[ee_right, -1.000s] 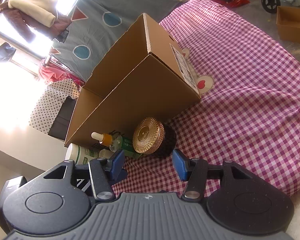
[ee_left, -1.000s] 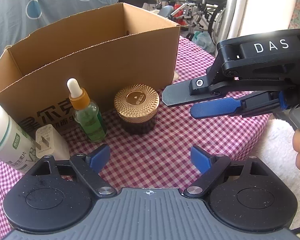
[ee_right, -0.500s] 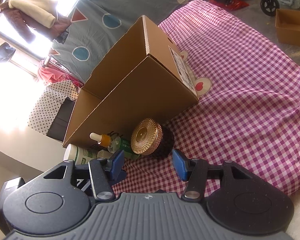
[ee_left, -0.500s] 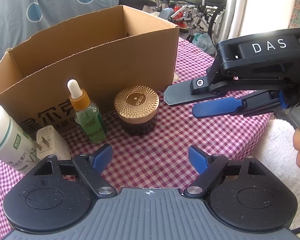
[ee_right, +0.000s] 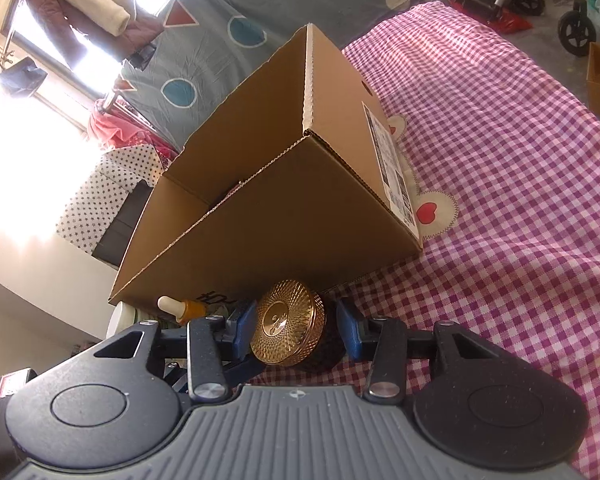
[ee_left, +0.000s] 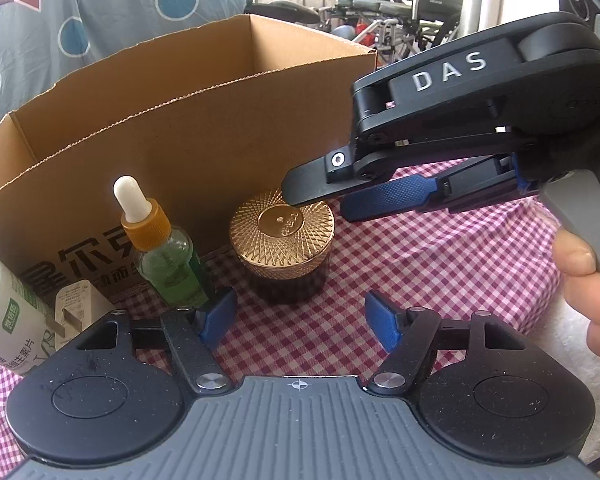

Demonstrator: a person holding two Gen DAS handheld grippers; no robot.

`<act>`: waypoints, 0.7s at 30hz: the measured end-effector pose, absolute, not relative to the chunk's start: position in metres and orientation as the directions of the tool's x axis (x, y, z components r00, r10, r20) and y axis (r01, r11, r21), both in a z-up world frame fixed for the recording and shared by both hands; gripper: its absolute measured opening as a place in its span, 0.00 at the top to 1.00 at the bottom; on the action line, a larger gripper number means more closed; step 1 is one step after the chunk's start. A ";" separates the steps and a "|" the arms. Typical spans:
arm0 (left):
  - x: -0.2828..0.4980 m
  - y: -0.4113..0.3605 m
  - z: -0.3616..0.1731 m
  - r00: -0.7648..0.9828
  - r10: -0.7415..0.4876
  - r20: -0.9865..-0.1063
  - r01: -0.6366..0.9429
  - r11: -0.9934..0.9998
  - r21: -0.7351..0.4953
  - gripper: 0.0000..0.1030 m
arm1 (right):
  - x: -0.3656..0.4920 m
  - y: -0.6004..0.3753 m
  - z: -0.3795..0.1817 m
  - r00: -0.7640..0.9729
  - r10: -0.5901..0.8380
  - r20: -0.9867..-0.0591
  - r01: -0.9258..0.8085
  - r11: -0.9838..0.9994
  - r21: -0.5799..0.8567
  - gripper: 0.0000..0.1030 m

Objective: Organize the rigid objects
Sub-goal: 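Close the right gripper on the gold lid while the left gripper clamps the jar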

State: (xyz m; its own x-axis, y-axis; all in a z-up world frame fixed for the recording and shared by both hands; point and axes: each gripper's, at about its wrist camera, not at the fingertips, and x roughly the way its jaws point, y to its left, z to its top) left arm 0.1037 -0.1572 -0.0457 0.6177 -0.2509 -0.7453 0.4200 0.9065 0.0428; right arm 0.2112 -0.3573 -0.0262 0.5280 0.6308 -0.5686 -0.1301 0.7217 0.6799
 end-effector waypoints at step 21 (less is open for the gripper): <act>0.118 -0.164 -0.046 0.597 -0.268 -0.756 0.428 0.903 0.017 0.30 | 0.231 -0.356 -0.047 0.446 0.697 -0.561 -0.120 0.668 0.734 0.55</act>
